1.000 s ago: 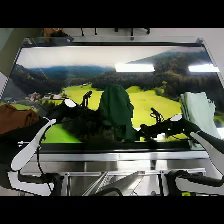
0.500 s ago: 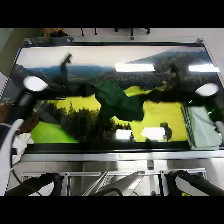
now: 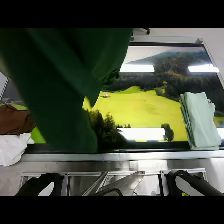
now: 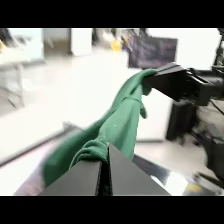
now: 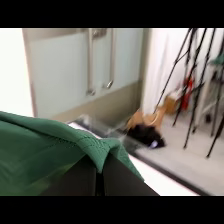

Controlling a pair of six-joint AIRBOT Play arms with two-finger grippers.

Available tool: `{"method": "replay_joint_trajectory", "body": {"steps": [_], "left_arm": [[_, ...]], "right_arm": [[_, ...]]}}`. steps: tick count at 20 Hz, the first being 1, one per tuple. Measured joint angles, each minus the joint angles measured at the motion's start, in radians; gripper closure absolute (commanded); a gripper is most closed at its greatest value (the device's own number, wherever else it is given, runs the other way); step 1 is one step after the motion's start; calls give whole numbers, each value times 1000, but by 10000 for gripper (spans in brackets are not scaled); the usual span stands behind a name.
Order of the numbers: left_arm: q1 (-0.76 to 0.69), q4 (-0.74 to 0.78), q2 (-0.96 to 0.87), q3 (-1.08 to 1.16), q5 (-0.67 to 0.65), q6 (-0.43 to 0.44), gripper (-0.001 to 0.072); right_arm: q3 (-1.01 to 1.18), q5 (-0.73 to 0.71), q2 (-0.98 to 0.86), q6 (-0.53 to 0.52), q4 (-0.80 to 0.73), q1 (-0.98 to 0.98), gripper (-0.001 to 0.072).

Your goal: Fold the shirts.

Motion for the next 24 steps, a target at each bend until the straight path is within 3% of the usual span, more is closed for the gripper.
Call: {"method": "replay_joint_trajectory", "body": {"steps": [6,12,13,14,15,17,18,19,24], "left_arm": [[1,78,-19,-238,92,37,694],[2,97,-430,-363,126,127,689],[2,97,-518,-369,135,138,470],[4,97,-598,-373,146,144,2],[10,94,-676,-376,157,145,38],[34,66,-794,-375,172,135,38],[55,43,-840,-365,165,121,38],[79,25,-873,-347,148,112,38],[230,-19,-942,-196,-108,0,39]], "right_arm": [[-23,-39,-99,-21,-30,-2,695],[-285,-71,-389,-22,-59,29,693],[-327,-87,-456,-22,-68,37,687],[-359,-99,-523,-22,-76,43,593],[-385,-111,-594,-14,-84,47,464],[-413,-124,-704,12,-88,50,398],[-421,-127,-740,24,-88,51,310],[-427,-129,-766,31,-89,51,268],[-440,-30,-726,61,-113,16,276]]}}
